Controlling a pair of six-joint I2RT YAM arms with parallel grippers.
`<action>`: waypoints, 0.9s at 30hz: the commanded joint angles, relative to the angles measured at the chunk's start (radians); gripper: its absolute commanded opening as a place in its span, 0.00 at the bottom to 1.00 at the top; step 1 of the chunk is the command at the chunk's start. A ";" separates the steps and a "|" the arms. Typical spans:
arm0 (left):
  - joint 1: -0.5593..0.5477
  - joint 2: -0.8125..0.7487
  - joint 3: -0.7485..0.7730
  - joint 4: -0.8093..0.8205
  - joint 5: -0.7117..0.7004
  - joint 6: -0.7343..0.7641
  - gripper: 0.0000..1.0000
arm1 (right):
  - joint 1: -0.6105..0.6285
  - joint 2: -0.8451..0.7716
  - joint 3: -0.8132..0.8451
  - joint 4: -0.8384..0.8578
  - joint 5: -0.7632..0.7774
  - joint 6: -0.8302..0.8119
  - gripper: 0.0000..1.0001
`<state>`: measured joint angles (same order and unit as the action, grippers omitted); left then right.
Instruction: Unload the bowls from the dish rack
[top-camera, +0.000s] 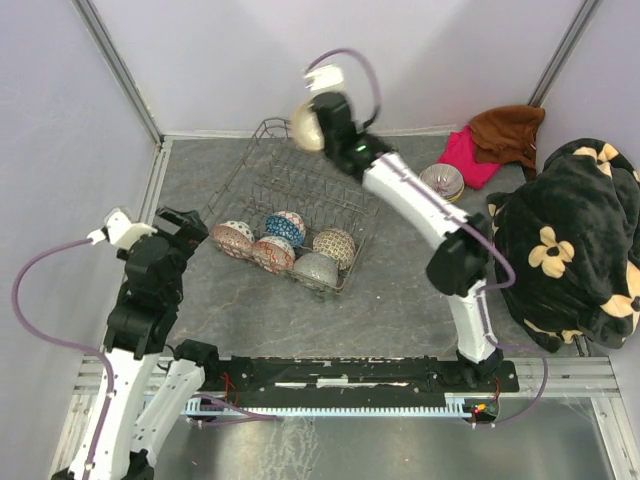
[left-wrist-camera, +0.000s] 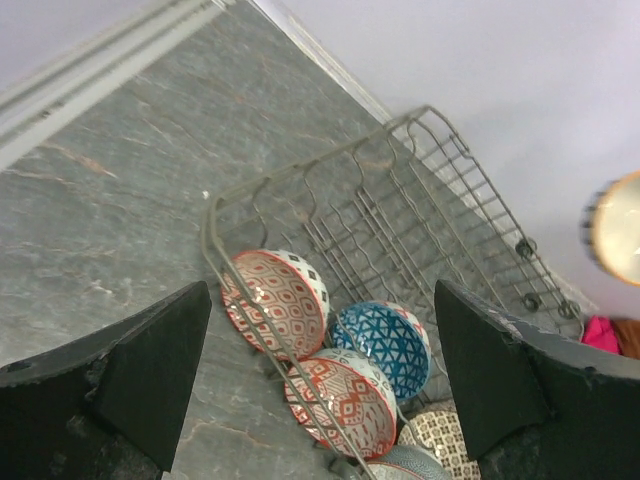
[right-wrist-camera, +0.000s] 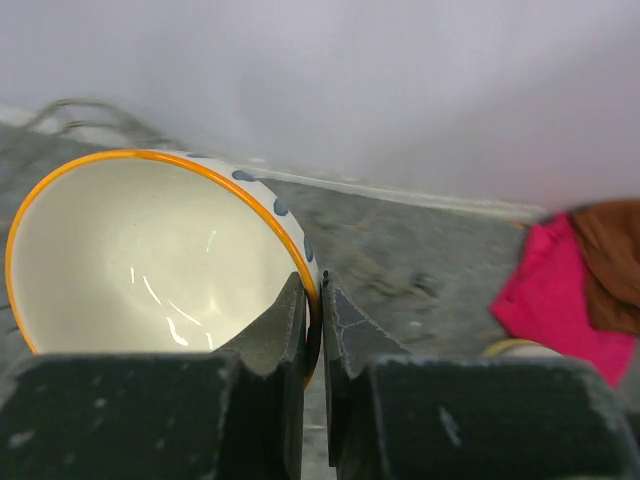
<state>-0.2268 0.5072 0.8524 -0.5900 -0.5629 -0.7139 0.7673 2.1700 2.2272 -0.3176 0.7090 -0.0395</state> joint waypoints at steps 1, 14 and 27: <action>-0.003 0.090 0.001 0.110 0.142 -0.023 0.99 | -0.233 -0.224 -0.061 -0.141 -0.150 0.212 0.01; -0.004 0.186 -0.022 0.189 0.270 -0.034 0.99 | -0.774 -0.267 -0.276 -0.334 -0.575 0.369 0.01; -0.003 0.183 -0.032 0.188 0.274 -0.032 0.99 | -0.821 -0.228 -0.376 -0.349 -0.620 0.394 0.01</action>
<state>-0.2272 0.6994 0.8227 -0.4500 -0.3042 -0.7219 -0.0448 1.9427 1.8477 -0.7055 0.1196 0.3225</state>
